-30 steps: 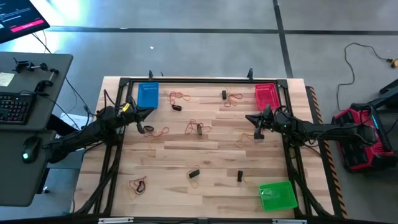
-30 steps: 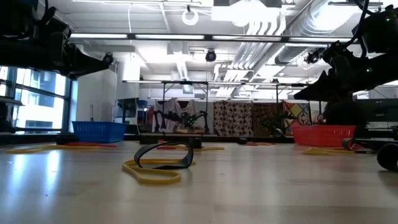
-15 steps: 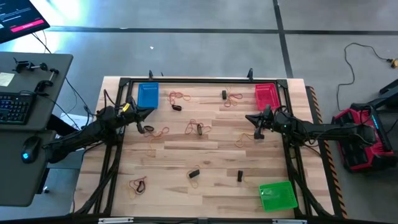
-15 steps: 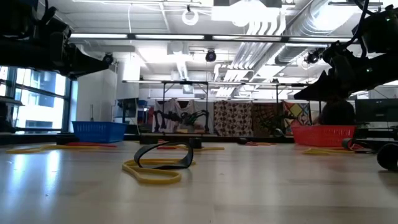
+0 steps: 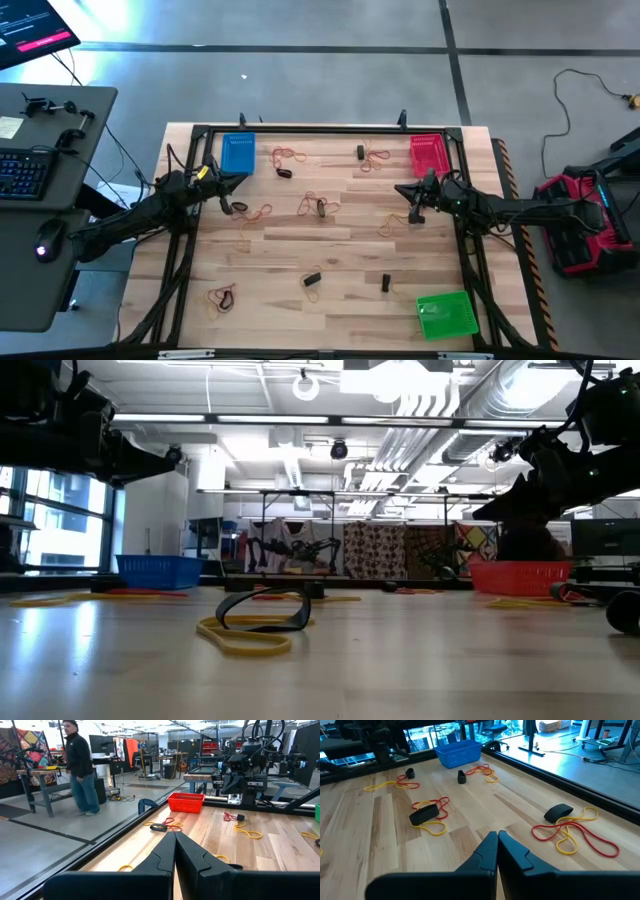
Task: Sort rubber bands into baskets
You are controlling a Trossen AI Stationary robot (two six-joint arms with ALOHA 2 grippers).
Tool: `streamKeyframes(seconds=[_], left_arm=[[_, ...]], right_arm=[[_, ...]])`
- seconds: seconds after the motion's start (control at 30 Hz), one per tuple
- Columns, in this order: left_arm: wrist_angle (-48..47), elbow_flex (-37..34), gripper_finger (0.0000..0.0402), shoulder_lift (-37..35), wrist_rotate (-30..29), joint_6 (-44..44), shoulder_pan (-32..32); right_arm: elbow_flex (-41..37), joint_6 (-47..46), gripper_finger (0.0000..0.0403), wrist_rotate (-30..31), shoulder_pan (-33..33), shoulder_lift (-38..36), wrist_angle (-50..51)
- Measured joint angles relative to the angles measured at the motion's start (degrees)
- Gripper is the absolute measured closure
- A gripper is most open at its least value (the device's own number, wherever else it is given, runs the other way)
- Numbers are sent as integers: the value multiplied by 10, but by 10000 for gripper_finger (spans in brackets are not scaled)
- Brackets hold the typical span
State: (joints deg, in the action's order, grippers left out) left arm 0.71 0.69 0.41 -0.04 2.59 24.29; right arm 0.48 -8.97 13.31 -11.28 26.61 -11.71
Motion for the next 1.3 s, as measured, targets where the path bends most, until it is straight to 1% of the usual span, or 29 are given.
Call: streamKeyframes(seconds=[0.57, 0.6, 0.73, 0.83, 1.1, 1.3], left_arm=[[0, 0, 402, 0, 0, 0, 0], [0, 0, 401, 0, 0, 0, 0], [0, 0, 402, 0, 0, 0, 0], [0, 0, 401, 0, 0, 0, 0], [0, 0, 402, 0, 0, 0, 0], [1, 0, 401, 0, 0, 0, 0]], right_arm=[[0, 1, 402, 0, 0, 0, 0], [0, 12, 402, 0, 0, 0, 0], [0, 124, 402, 4, 0, 0, 0], [0, 167, 402, 15, 0, 0, 0], [0, 165, 402, 15, 0, 0, -1], [0, 165, 402, 0, 0, 0, -6]])
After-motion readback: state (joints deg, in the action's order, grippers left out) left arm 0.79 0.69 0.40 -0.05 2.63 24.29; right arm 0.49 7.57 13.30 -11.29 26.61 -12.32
